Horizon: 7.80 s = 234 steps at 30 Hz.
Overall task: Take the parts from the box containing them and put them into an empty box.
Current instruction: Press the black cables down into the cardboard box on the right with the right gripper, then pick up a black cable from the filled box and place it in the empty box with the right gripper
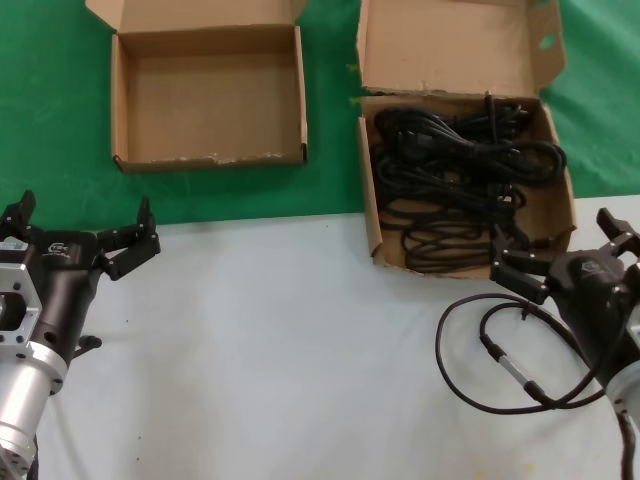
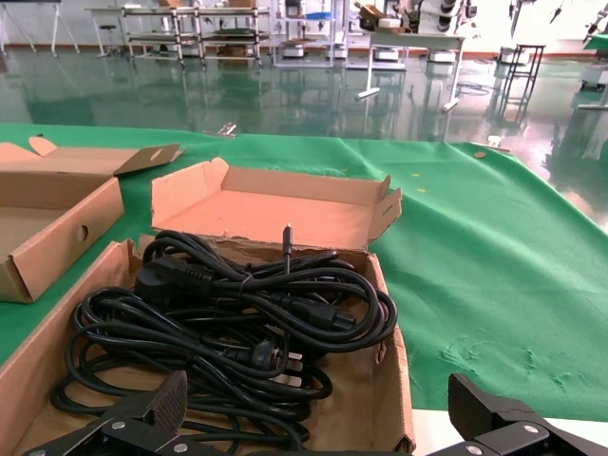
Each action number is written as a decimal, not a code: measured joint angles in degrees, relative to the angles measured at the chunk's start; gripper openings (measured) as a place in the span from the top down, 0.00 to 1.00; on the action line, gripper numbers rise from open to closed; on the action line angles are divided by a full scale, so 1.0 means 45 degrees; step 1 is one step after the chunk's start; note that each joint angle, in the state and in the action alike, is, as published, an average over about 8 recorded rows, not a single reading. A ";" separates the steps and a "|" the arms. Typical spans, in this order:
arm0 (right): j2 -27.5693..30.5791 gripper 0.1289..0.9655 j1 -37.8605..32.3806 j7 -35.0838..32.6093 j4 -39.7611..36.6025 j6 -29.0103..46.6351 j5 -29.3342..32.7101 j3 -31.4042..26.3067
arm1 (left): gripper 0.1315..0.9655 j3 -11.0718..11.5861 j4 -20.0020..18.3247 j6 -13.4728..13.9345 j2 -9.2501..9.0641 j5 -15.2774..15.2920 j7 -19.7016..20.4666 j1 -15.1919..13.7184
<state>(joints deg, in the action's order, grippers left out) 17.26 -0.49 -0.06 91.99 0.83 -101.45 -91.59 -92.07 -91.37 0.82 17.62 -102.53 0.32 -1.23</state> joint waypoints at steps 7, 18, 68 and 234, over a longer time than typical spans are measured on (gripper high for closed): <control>0.0000 0.00 0.0000 0.0000 0.0000 0.0000 0.0000 0.0000 | 0.00 0.0000 0.0000 0.0000 0.0000 0.0000 0.0000 0.0000; 0.0000 0.00 0.0000 0.0000 0.0000 0.0000 0.0000 0.0000 | 0.02 0.0000 0.0000 0.0000 0.0000 0.0000 0.0000 0.0000; 0.4957 0.04 -0.6624 -0.7797 -0.1208 0.7840 0.5161 -0.2861 | 0.92 0.0000 0.0000 0.0000 0.0000 0.0002 0.0002 0.0000; 0.2144 0.91 -0.9995 -0.1774 -0.0275 0.7557 1.0576 -0.3793 | 0.98 0.0000 0.0000 0.0000 0.0000 0.0003 0.0004 0.0000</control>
<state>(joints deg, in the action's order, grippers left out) 26.91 -45.47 -8.04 90.76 34.83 -53.86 -108.66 -92.07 -91.37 0.82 17.62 -102.51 0.33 -1.23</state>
